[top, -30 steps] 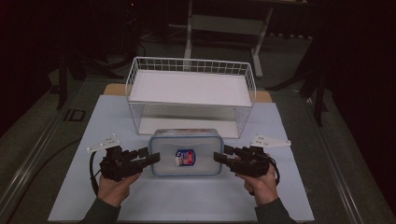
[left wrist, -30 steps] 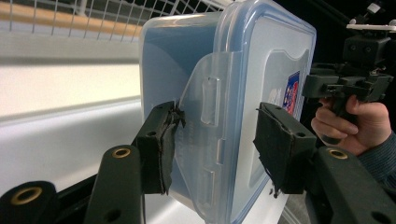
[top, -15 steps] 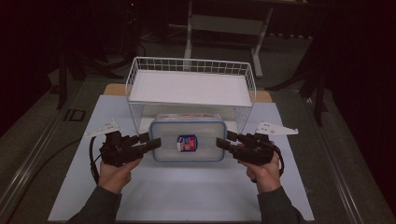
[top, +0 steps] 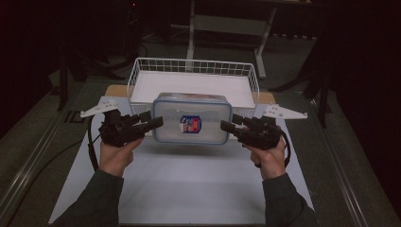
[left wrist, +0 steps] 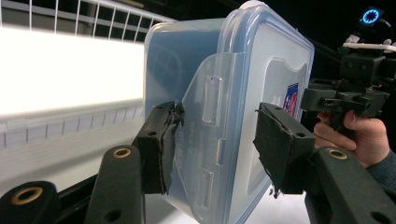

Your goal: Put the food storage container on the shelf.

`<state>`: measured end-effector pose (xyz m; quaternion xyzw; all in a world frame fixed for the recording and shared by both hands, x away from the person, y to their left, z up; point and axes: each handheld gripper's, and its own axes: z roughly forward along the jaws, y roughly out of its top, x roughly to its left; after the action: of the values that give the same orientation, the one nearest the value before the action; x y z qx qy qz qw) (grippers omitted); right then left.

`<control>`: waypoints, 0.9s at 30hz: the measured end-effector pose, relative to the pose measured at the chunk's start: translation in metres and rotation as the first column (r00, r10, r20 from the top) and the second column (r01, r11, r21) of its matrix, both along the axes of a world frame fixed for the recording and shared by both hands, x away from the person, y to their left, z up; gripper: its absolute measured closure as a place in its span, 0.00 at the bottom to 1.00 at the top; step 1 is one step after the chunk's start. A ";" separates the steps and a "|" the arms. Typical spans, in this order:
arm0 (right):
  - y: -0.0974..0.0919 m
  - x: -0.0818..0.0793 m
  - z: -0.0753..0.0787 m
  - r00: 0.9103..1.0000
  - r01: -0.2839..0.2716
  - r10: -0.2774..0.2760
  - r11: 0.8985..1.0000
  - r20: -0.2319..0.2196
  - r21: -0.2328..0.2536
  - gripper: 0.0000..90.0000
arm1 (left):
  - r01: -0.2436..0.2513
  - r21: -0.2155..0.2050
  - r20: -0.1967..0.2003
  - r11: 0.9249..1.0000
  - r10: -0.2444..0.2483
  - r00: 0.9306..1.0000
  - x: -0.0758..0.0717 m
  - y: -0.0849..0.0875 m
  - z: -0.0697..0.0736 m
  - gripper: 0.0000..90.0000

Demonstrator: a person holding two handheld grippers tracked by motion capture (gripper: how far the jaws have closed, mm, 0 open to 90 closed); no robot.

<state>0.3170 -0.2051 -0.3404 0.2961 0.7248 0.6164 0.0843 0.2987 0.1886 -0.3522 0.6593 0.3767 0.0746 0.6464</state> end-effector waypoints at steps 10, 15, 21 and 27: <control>0.001 0.027 0.018 1.000 0.011 -0.012 1.000 0.026 0.026 0.58 | -0.017 -0.048 0.006 0.999 0.017 1.000 0.030 0.001 0.013 0.54; 0.002 0.043 0.021 1.000 0.014 -0.014 1.000 0.005 0.028 0.58 | -0.035 -0.066 0.001 0.997 0.035 0.999 0.045 0.001 0.017 0.54; 0.003 0.061 0.024 1.000 0.025 -0.025 0.998 -0.010 0.060 0.58 | -0.056 -0.086 0.001 0.995 0.056 0.998 0.063 0.001 0.027 0.54; 0.004 0.077 0.026 0.998 0.054 -0.050 0.996 -0.045 0.073 0.58 | -0.055 -0.099 -0.052 0.994 0.050 0.997 0.082 0.000 0.024 0.54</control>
<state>0.3939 -0.2013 -0.3145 0.3309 0.6952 0.6339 0.0738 0.3806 0.1889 -0.3279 0.6174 0.4130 0.0565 0.6672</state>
